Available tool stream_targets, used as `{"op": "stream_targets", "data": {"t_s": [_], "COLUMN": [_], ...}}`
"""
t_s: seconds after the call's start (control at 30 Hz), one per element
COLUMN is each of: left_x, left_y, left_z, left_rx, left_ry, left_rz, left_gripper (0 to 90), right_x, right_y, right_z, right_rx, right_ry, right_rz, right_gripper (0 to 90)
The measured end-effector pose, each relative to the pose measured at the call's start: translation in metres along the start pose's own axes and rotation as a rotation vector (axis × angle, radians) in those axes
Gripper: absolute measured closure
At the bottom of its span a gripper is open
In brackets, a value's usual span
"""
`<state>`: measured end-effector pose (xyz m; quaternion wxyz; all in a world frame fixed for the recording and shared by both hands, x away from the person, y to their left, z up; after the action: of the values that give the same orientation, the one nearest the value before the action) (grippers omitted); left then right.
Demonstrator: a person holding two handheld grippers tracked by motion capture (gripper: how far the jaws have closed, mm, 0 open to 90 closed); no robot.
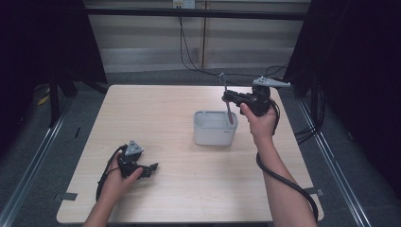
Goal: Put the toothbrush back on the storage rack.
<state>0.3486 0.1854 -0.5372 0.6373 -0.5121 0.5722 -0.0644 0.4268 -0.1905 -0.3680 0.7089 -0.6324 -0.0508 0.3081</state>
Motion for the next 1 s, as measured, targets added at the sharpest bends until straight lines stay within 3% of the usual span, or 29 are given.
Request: {"op": "stream_targets", "data": {"t_s": [1.0], "left_x": [0.0], "left_y": [0.0], "left_z": [0.0], "left_rx": [0.0], "left_ry": [0.0], "left_rz": [0.0], "left_gripper": [14.5], "right_x": [0.002], "right_y": [0.024], "right_z": [-0.011], "right_rx": [0.026], "right_ry": [0.019], "right_rz": [-0.01], "right_gripper": [80.3]}}
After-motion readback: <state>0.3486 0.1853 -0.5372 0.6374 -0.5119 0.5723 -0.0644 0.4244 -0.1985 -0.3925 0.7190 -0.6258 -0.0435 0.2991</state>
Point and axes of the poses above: each handheld gripper's, and its own axes: x roughly forward along the jaws, y roughly out of its underside, z roughly to its left, the point moved 4 cm from there along x, roughly forward along the jaws, and after that the axes turned 14 degrees about y, right-handed, at the moved point
